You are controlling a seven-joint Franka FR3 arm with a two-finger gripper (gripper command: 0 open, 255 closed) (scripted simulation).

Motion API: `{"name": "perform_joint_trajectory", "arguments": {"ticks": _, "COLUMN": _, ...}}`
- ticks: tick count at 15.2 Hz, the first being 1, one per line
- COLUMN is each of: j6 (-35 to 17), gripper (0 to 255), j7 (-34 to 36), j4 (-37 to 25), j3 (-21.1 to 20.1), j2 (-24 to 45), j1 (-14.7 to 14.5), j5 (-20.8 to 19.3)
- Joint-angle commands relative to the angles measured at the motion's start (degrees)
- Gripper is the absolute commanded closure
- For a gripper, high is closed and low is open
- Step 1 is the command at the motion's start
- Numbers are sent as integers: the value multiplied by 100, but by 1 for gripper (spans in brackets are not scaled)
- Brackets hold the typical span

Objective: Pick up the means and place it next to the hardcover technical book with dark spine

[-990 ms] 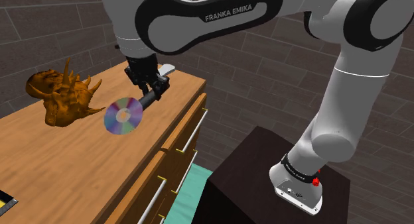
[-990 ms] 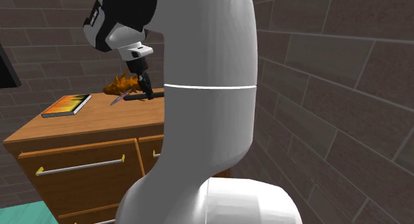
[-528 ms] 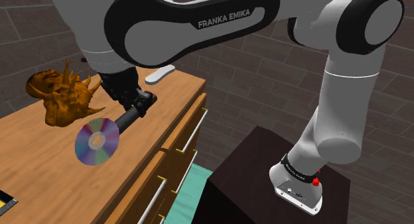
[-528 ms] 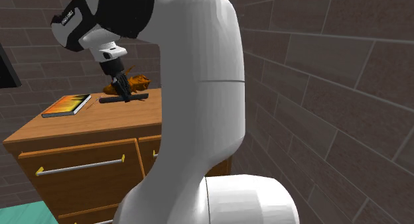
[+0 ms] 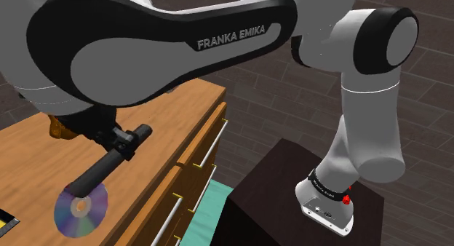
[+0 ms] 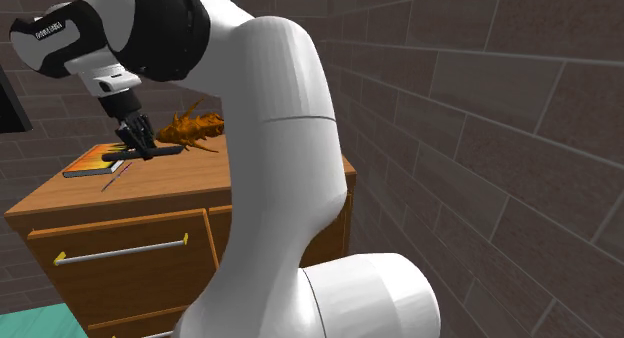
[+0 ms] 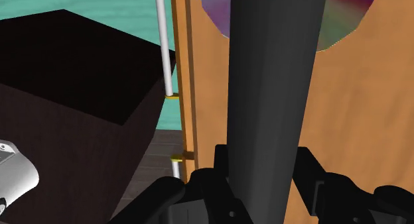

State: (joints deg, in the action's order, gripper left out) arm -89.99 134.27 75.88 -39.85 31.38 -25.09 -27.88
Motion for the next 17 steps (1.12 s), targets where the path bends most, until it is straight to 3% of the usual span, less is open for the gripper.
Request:
{"name": "perform_joint_trajectory", "arguments": {"ticks": 1, "j6": 246, "gripper": 255, "j7": 171, "j4": -549, "j3": 42, "j2": 356, "j1": -396, "j5": -141}}
{"name": "perform_joint_trajectory", "arguments": {"ticks": 4, "j6": 675, "gripper": 255, "j7": 368, "j4": -1534, "j3": 139, "j2": 937, "j1": -1078, "j5": -345}}
{"name": "perform_joint_trajectory", "arguments": {"ticks": 17, "j6": -254, "gripper": 255, "j7": 622, "j4": -550, "j3": 164, "j2": 994, "j1": -821, "j5": -397}}
